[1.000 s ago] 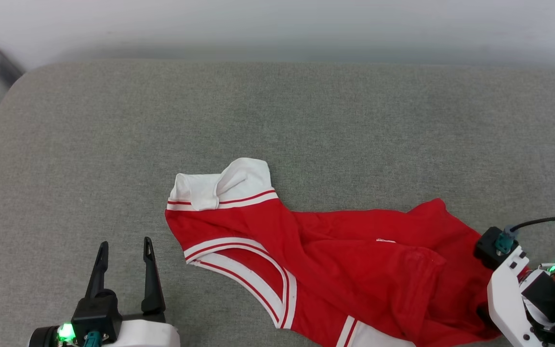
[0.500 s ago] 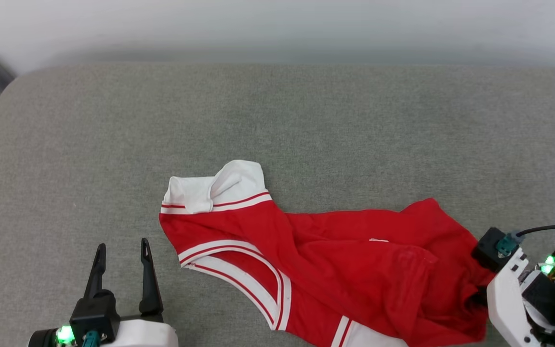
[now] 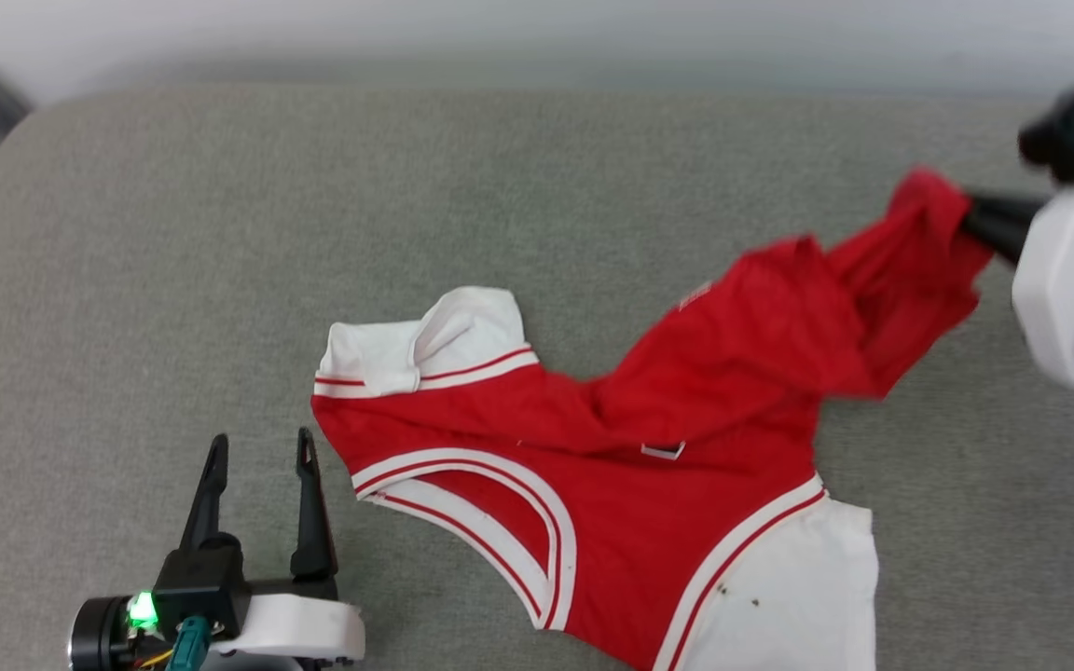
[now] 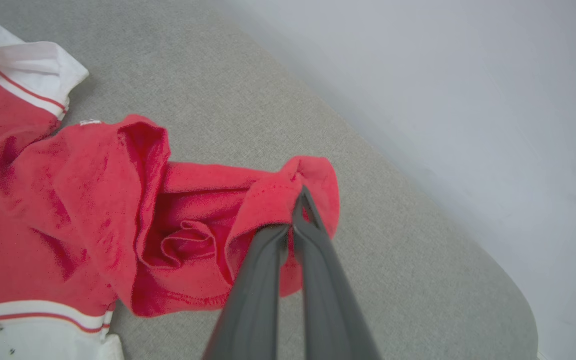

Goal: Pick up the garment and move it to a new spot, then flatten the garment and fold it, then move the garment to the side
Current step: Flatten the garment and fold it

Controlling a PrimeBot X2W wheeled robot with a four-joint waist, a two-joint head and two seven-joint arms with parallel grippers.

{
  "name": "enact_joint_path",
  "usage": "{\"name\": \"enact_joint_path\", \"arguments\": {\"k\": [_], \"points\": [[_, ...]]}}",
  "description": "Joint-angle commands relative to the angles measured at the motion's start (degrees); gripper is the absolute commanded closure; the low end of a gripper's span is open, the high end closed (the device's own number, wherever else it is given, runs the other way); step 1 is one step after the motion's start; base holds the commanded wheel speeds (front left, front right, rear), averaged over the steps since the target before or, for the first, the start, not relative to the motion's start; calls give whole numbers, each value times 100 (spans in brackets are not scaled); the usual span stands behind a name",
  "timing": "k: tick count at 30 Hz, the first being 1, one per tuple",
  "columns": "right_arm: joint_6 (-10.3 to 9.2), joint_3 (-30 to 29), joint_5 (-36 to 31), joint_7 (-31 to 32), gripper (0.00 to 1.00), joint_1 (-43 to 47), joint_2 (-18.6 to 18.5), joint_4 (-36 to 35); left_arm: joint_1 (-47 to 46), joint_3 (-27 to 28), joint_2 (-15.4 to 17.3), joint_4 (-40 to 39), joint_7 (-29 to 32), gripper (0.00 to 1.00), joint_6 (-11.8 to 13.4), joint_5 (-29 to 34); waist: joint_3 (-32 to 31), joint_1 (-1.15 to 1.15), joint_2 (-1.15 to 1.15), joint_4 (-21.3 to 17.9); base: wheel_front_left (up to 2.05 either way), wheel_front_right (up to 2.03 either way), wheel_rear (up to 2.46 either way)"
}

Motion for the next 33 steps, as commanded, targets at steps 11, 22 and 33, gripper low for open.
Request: {"name": "enact_joint_path", "arguments": {"k": [11, 22, 33], "points": [[-4, 391, -970, 158, 100, -1462, 1444, 2889, -653, -263, -22, -64, -14, 0, -45, -46, 1029, 0, 0, 575, 0, 0, 0], [-4, 1066, -427, -326, 0, -1308, 1556, 3544, -683, -187, -24, 101, -14, 0, -29, -15, 792, 0, 0, 465, 0, 0, 0], [-4, 1417, -314, -1475, 0, -1099, 526, 1970, -150, 12, -25, 118, -14, 0, -12, 7, 4, 0, 0, 184, 0, 0, 0]]}}
